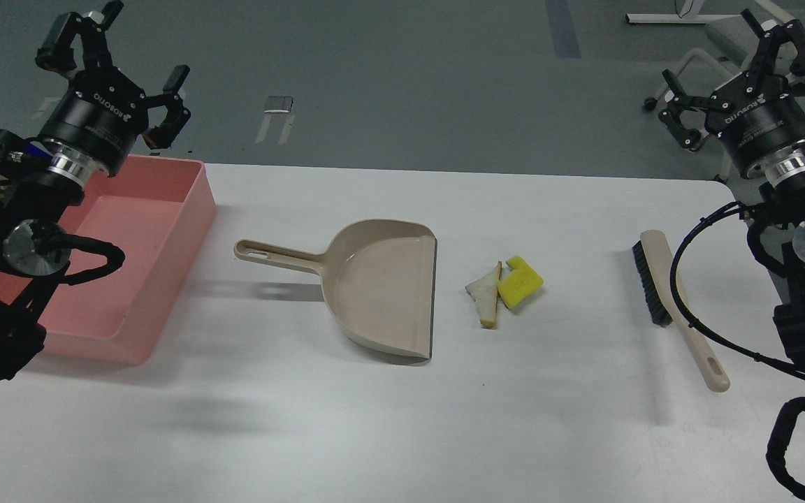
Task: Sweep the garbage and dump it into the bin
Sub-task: 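Lower the left gripper toward the beige dustpan handle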
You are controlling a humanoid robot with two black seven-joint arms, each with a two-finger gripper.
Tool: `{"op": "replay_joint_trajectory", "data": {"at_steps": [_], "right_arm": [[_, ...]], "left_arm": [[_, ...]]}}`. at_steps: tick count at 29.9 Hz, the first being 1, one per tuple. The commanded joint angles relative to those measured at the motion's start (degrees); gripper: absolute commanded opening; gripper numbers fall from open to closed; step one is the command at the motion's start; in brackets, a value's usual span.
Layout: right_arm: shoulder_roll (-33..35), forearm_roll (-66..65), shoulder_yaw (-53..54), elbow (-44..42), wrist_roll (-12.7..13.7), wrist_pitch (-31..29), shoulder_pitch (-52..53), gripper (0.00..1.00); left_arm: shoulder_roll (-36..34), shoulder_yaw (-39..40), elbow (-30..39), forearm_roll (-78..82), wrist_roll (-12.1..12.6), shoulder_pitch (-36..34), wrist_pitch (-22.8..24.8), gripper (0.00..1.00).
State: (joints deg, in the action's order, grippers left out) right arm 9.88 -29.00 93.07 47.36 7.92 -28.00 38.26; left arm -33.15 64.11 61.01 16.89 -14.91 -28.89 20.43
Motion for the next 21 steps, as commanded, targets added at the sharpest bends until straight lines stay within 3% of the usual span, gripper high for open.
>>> {"op": "replay_joint_trajectory", "data": {"at_steps": [1,10,13,21], "right_arm": [[-0.04,0.00,0.01,-0.25,-0.01,0.00,-0.12,1.00],[-0.04,0.00,0.18,-0.34,-0.01,0.00,0.14,1.00],[0.58,0.09,0.18,-1.04,0.60,0.00,0.41,1.00],[3.04,0.26,0.10,-1.92,0.52,0.00,0.23,1.00]], "left_arm": [[0.19,-0.30,-0.10,0.25,-0.39,0.06,0.05,0.98],[-0.43,-0.21,-1.58,0.07,0.05,-0.90,-0.13,0.98],[0.10,-0.30,-5.63,0.16,-0.04,-2.75,1.88,0.98],[0.19,-0.21,-6.25,0.16,-0.04,-3.63,3.39,0.98]]}}
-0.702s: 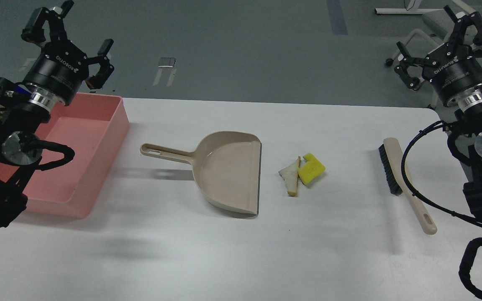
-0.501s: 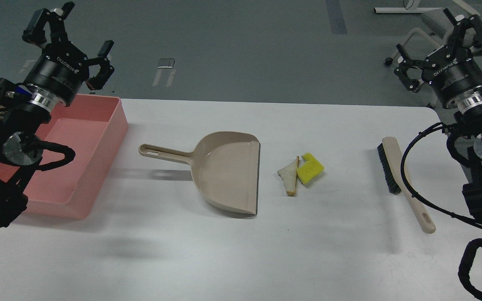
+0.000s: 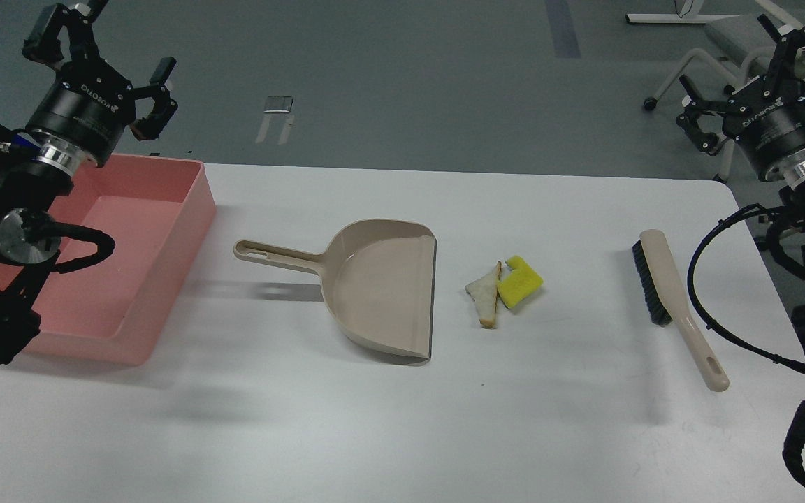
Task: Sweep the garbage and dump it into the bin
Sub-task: 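Lower the left gripper toward the beige dustpan handle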
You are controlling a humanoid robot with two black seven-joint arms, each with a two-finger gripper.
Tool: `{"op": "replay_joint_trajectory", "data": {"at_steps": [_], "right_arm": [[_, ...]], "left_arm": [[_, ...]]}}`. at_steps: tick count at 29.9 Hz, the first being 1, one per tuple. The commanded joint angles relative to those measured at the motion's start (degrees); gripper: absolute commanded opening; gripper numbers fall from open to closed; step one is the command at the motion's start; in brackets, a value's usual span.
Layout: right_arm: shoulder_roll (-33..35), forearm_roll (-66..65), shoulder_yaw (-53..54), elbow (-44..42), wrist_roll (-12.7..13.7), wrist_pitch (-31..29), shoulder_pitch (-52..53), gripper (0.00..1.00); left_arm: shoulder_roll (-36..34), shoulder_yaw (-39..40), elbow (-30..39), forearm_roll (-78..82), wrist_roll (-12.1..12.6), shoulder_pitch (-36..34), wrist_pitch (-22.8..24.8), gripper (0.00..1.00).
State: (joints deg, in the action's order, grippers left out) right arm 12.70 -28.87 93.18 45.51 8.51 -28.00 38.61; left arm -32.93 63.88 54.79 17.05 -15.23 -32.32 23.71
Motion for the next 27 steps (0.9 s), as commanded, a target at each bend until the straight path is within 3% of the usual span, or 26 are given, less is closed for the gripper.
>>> {"op": "replay_joint_trajectory", "data": {"at_steps": [1,11,16,20,27], "right_arm": [[0.22,0.30,-0.02,0.10,-0.07,0.00,-0.12,1.00],[0.22,0.57,0.24,0.89,-0.60,0.00,-1.70,1.00],[0.22,0.57,0.24,1.15,-0.95,0.00,-2.75,1.00],[0.30,0.48,0.68,1.95,-1.39,0.00,-4.16,1.00],[1.18,0.48,1.56,5.72,-1.39,0.00,-8.11,1.00]], "left_arm": [[0.06,0.02,-0.03,0.00,0.64,-0.28,0.20,0.98],[-0.47,0.02,3.74,-0.09,0.38,0.33,0.11,0.98],[-3.88,-0.16,16.46,0.00,0.29,6.38,-0.15,0.98],[-5.92,-0.24,22.55,0.09,0.38,10.79,-0.24,0.98],[-13.65,-0.42,37.30,1.58,0.82,23.44,-0.68,0.98]]}}
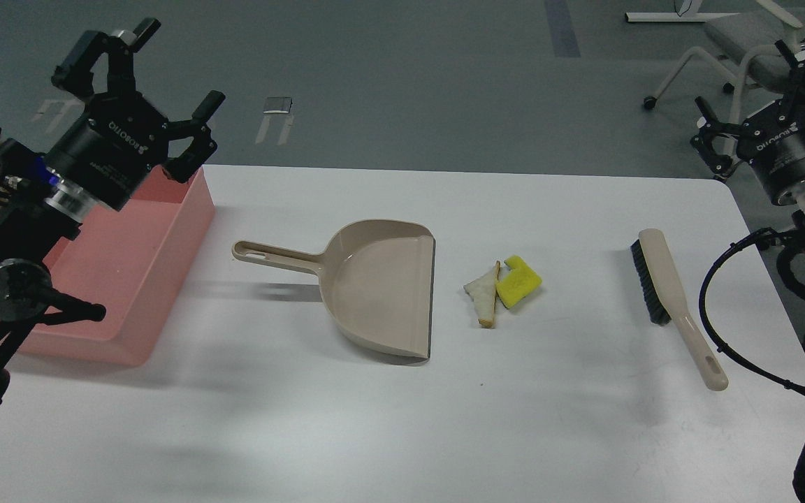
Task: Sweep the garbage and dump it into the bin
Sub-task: 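Lower the left gripper toward the beige dustpan handle, then grasp the dustpan handle with the left gripper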
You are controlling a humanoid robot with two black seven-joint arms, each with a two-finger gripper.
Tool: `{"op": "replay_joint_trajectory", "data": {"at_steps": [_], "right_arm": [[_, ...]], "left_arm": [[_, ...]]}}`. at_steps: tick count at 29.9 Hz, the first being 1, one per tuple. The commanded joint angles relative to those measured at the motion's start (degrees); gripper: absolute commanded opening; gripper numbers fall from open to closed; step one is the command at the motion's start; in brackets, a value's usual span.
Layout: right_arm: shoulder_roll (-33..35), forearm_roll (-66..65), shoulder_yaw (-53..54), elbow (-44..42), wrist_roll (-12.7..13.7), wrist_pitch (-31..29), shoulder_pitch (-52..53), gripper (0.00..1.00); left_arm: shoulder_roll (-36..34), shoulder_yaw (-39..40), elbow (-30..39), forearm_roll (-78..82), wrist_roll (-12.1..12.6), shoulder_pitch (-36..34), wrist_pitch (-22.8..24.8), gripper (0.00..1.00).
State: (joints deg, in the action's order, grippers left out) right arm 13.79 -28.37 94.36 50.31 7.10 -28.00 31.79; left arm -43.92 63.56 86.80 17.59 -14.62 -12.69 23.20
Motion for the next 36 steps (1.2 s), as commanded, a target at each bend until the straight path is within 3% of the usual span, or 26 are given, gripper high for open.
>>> {"op": "replay_joint_trajectory", "data": {"at_steps": [1,4,7,10,19,25,36], "right_arm": [[0.09,-0.01,0.47,1.02,0.02,0.00,-1.55,1.00],[0.09,-0.01,0.91,1.28,0.02,0.00,-2.34,1.00],[0.09,-0.01,1.44,1.46,0.02,0.00,-2.61,1.00],[0.09,-0.01,1.97,1.63,-0.06,0.00,-3.22,1.00],[0.36,-0.01,2.49,1.63,0.02,0.00,-3.57,1.00],[1.85,-0.01,3.99,1.55,0.02,0.00,-4.01,1.00],[1.94,-0.01,4.61,2.33,0.02,0.00,-4.63,1.00]], "left_arm": [[-3.45,-0.10,6.87,1.74,0.29,4.77,-0.18,0.98],[-5.13,-0.54,12.59,6.57,1.61,8.90,-0.35,0.98],[-4.69,-2.12,13.04,12.28,3.54,10.31,-0.88,0.97],[-3.90,-4.66,12.34,18.34,5.21,10.40,-4.90,0.97],[6.99,-16.79,-1.01,27.58,5.65,3.46,-10.54,0.95],[10.08,-17.15,-7.42,28.47,5.74,1.45,-11.43,0.91],[9.55,-17.24,-15.43,28.38,5.48,-2.60,-11.08,0.81]]}}
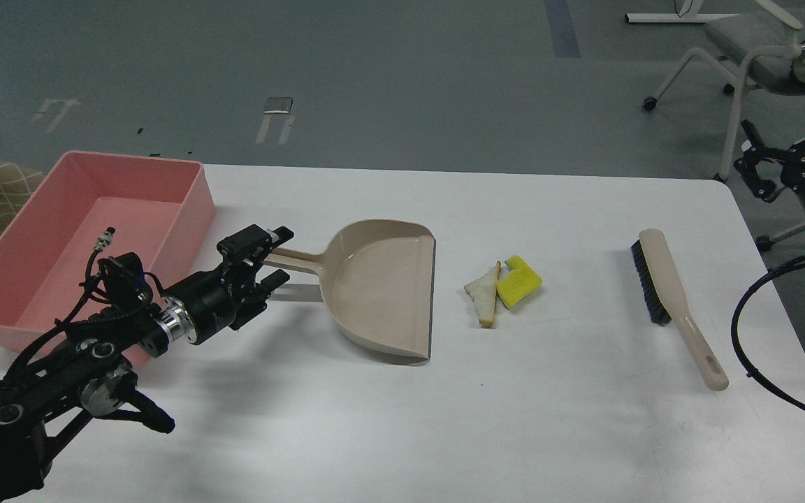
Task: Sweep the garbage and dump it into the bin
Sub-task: 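Grasp the dustpan handle with the left gripper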
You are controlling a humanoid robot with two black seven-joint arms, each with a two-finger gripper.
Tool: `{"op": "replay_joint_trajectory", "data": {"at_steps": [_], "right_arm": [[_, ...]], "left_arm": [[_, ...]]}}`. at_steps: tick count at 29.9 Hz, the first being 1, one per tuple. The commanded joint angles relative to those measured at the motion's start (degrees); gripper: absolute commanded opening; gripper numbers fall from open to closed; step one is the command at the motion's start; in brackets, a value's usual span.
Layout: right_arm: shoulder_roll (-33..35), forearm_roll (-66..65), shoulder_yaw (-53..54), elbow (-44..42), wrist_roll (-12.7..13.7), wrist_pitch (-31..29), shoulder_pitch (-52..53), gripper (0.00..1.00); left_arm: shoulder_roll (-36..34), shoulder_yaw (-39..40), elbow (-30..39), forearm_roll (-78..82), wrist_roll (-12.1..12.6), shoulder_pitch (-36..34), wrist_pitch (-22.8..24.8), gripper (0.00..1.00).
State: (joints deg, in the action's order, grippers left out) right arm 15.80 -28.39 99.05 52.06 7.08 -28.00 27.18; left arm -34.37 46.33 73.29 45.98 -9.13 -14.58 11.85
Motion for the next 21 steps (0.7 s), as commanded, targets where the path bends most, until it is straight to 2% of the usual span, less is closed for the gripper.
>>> {"op": "replay_joint_trajectory", "data": {"at_steps": [1,10,15,21], "right_arm": [[0.02,0.00,0.01,1.02,0.04,0.00,-0.02,1.00],[-0.07,0.00,-0.08,1.11,0.04,0.00,-0.11,1.00],[-0.07,0.00,-0.08,1.02,0.04,0.00,-0.11,1.00],[-0.07,0.00,0.01,1.02,-0.05,0.00,-0.55,1.00]], "left_arm": [[0.01,-0.01,-2.18,-0.02,-0.10,-0.80,0.37,0.81],[0.54,-2.65,-3.15,-0.02,-0.10,-1.68,0.28,0.81],[1.85,-3.70,-7.19,-0.10,-0.36,-3.43,0.28,0.81],[2.21,-3.62,-7.28,-0.37,-0.36,-3.88,0.02,0.79]]}}
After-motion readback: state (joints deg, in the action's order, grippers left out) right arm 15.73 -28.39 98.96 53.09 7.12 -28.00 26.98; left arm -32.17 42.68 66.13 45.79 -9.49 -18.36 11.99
